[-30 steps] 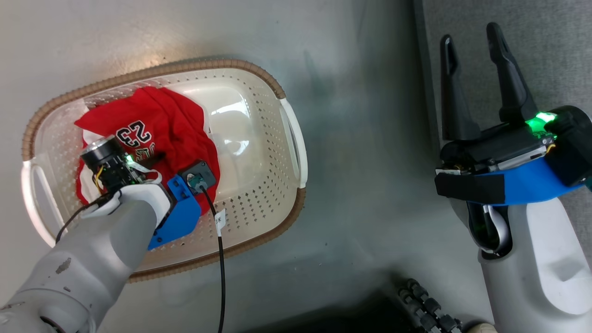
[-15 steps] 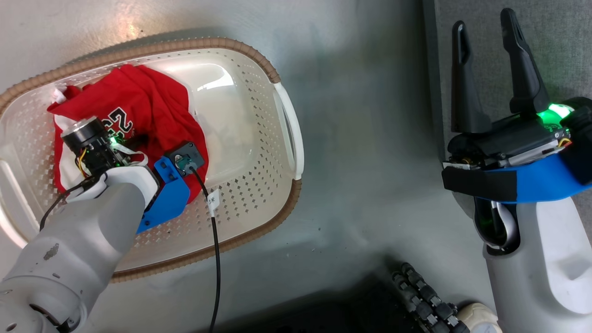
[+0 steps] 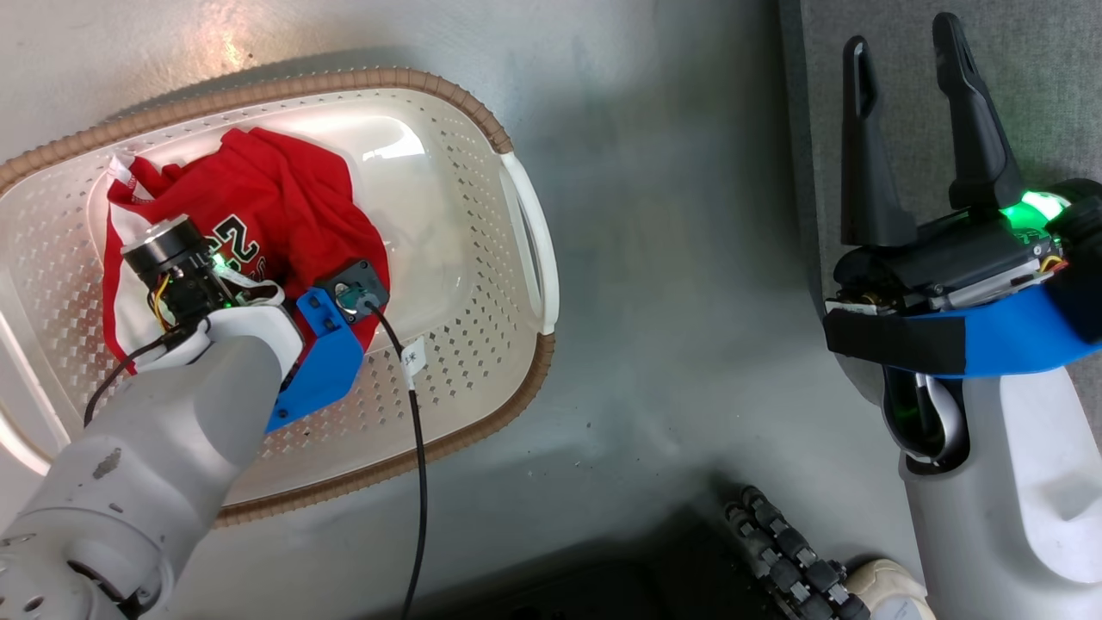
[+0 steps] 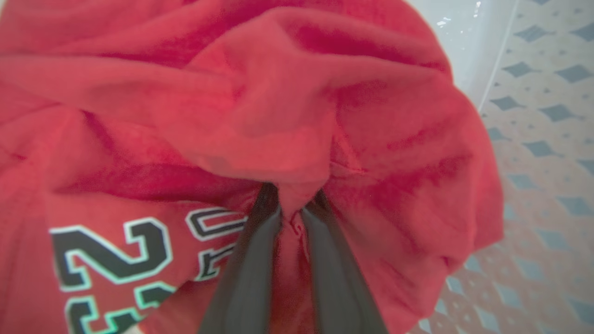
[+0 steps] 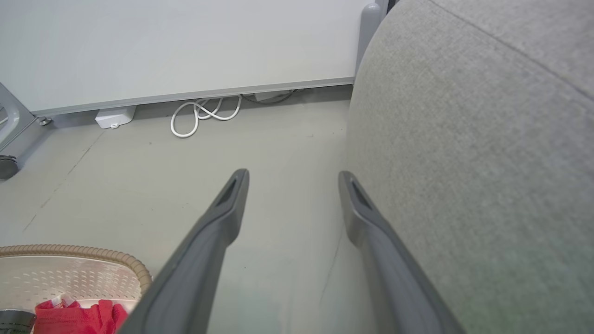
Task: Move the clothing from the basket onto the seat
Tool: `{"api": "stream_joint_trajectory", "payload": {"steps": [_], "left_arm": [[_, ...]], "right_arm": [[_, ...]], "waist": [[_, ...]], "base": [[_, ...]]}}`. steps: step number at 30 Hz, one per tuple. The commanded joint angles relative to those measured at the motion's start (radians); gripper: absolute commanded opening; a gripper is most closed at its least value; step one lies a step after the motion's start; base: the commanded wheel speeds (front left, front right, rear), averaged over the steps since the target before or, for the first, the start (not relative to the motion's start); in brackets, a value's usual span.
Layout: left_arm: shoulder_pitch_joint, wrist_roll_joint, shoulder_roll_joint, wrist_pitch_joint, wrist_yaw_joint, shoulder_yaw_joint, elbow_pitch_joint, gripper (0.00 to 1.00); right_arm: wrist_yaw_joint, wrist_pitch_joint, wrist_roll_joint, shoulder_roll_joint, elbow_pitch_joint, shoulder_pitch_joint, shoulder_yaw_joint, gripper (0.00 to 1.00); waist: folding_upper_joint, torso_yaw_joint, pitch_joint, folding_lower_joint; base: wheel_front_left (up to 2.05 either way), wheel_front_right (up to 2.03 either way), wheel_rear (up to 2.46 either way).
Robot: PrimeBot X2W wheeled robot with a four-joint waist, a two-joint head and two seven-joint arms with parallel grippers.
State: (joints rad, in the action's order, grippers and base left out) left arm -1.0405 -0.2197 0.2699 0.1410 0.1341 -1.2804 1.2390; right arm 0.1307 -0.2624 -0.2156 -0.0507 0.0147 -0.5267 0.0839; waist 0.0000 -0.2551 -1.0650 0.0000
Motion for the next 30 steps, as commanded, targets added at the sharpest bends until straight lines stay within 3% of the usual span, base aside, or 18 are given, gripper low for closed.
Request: {"api": "stream_joint_trajectory", "payload": {"steps": [1, 14, 30], "left_arm": [[-0.014, -0.005, -0.006, 0.007, -0.007, -0.002, 0.004, 0.00], [0.004, -0.034, -0.108, -0.008, -0.005, -0.002, -0.008, 0.00], [0.052, -0.146, -0.141, -0.170, -0.005, -0.002, -0.071, 0.00]], "right_arm": [[0.000, -0.004, -0.001, 0.000, -0.002, -0.009, -0.006, 1.00], [0.000, -0.004, 0.018, 0.000, -0.019, 0.007, -0.026, 1.00], [0.000, -0.004, 0.059, 0.000, -0.062, 0.039, -0.043, 1.00]], "waist": [[0.0000, 0.002, 0.004, 0.0000], [0.0000, 0.033, 0.075, 0.0000], [0.0000, 0.111, 0.241, 0.0000]], "base": [[0.00, 0.00, 0.00], [0.00, 0.00, 0.00], [0.00, 0.00, 0.00]]}}
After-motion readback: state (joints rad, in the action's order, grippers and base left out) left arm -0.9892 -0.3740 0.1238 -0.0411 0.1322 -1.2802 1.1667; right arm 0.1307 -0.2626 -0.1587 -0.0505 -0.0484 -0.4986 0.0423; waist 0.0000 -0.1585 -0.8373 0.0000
